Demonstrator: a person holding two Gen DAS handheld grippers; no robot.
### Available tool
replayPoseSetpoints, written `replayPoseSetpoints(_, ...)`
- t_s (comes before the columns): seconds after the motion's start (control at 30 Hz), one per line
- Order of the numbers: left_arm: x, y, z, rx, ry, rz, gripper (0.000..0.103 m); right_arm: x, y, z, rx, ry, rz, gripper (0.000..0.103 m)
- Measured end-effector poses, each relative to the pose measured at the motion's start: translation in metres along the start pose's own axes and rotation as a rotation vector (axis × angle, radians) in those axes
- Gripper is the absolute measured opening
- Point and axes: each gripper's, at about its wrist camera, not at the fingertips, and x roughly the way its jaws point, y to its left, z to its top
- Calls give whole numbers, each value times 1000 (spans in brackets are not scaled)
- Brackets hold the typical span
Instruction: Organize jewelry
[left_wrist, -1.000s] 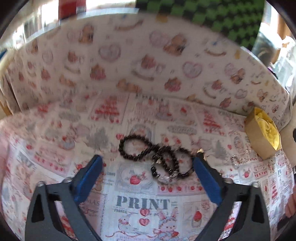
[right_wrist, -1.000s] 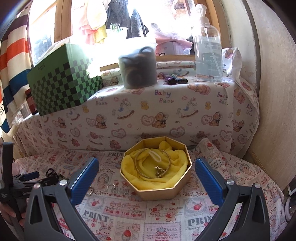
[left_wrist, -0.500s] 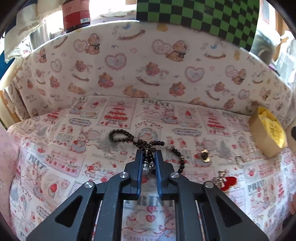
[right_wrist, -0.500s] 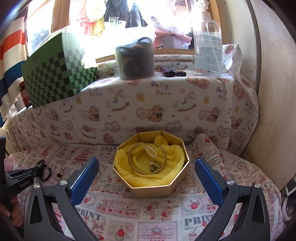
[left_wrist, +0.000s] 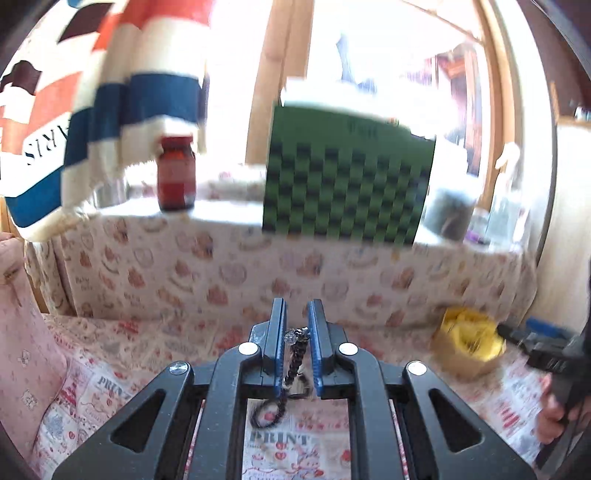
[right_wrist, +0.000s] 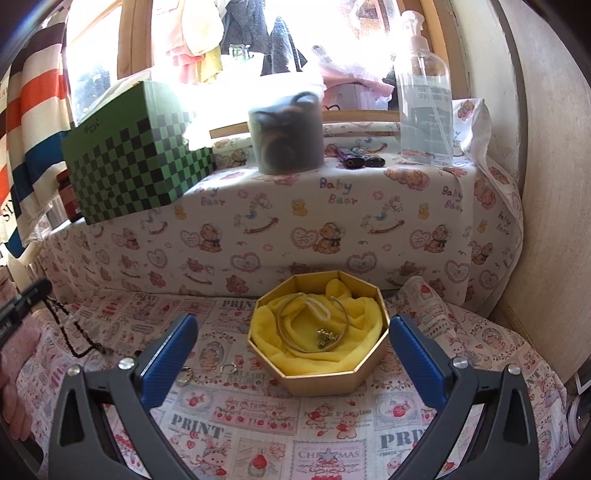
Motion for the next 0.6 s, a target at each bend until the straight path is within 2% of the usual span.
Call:
replayPoseSetpoints(0.13,-15,16,16,-62,-49,-22,11,-2,9,-1,-15,12,74,103)
replayPoseSetpoints(0.27,-21,21,18,-75,-71,-18,11,6,19,-4,-15,111,222,103)
replayPoseSetpoints(0.37,-20,17,16,-64,-73,-23,11,9,33,-10,-39,140,272,103)
replayPoseSetpoints(0.5,-24,10,14,-39,-72,-40,11,13,61,-22,-109,175,308,90)
replayPoseSetpoints(0.6,-26,3,13,-15,-75,-22,11,25,79,-30,-115,253,350,70)
